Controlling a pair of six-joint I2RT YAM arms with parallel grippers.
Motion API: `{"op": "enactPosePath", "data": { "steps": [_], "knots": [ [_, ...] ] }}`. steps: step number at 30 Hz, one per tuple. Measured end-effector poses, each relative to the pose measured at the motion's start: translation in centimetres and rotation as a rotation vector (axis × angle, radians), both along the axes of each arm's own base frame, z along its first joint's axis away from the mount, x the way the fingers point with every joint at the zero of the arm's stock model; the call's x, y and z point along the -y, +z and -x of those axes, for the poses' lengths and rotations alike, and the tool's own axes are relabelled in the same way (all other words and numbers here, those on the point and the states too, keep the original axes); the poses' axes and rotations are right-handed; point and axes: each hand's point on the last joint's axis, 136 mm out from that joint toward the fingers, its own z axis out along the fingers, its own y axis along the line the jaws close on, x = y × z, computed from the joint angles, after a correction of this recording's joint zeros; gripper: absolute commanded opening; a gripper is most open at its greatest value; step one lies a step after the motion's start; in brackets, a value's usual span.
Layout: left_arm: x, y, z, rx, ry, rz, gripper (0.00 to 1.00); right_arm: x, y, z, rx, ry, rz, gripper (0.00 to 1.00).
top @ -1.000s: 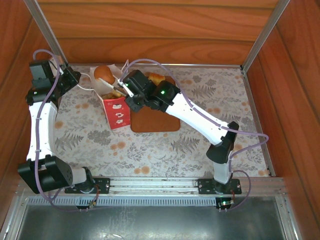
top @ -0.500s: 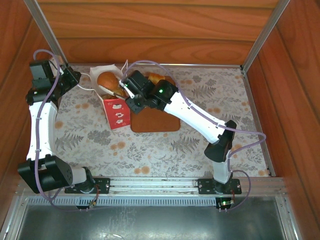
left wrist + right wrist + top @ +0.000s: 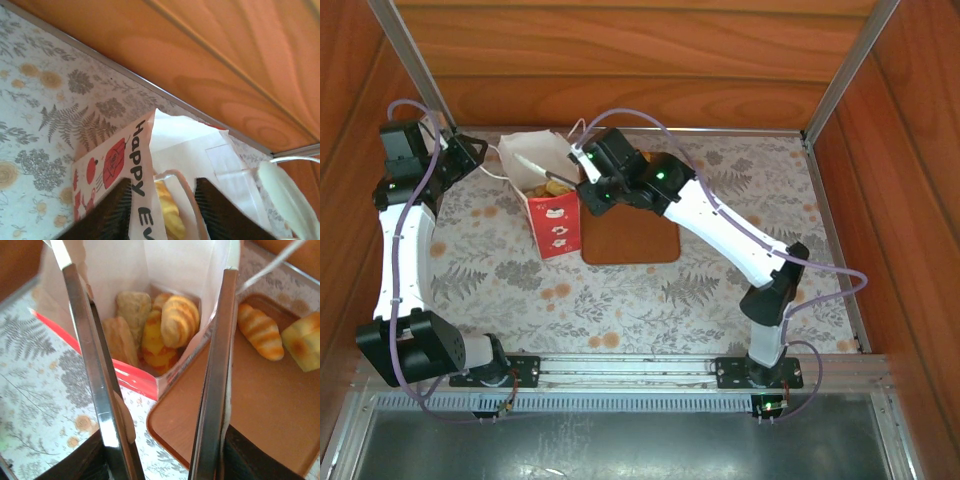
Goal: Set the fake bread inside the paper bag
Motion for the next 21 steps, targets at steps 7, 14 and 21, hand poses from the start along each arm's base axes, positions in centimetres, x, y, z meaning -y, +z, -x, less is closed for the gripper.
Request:
{"op": "enactPosePath", "data": {
  "steps": [7,14,21],
  "knots": [
    [0.3,1.5,1.3,0.053,0.005,-0.011,0.72,2.7,6.8,2.1,0.090,0.008,-0.170,0.47],
    [0.1,3.2,3.4,0.137,0.043,-0.048,0.90,7.6,11.8,3.7,0.178,-0.034,-0.302,0.46],
    [-1.7,3.2,5.7,0.174,0.170,-0.118,1.00,14.5,10.1,3.2,0.187,-0.191,-0.312,0.45]
  ]
}}
